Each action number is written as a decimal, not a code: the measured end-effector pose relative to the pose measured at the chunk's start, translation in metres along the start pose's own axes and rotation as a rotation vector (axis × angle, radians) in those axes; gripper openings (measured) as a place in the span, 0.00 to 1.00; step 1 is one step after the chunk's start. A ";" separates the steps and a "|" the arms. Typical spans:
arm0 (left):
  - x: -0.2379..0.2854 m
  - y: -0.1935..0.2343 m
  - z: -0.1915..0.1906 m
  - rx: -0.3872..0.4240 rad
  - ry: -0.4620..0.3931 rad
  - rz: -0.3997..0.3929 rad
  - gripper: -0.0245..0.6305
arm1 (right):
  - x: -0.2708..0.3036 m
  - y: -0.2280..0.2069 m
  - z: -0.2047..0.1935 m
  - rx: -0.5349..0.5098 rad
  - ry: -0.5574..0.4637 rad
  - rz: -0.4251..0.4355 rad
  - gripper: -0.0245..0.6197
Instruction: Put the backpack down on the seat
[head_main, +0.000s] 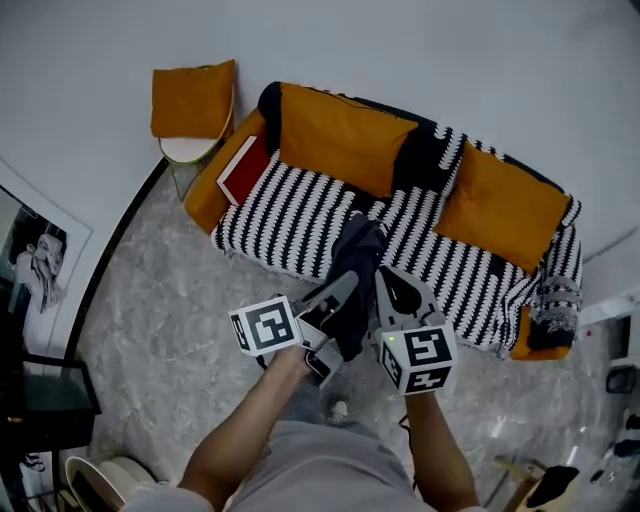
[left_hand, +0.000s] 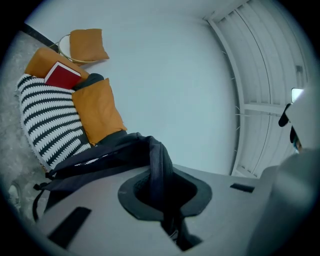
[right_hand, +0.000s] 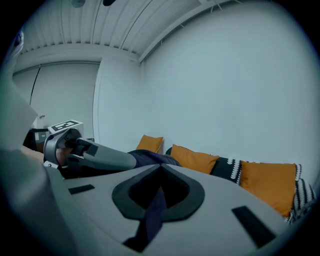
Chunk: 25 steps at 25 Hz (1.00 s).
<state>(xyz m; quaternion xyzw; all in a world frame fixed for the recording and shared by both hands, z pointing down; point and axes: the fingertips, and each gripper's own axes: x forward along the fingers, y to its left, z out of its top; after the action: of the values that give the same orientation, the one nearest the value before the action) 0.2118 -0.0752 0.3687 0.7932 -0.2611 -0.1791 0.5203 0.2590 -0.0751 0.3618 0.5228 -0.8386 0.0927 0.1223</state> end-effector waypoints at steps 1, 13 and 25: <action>0.002 0.007 0.009 -0.002 0.003 0.000 0.07 | 0.012 -0.001 0.002 0.001 0.003 -0.001 0.04; 0.028 0.080 0.136 -0.021 0.029 0.001 0.07 | 0.157 0.001 0.032 0.011 0.058 -0.011 0.04; 0.037 0.133 0.240 -0.018 -0.006 0.001 0.07 | 0.256 0.011 0.064 -0.004 0.064 0.008 0.04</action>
<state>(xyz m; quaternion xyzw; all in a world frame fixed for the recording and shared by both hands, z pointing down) 0.0779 -0.3162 0.3962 0.7878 -0.2613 -0.1836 0.5267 0.1333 -0.3074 0.3779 0.5157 -0.8366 0.1081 0.1499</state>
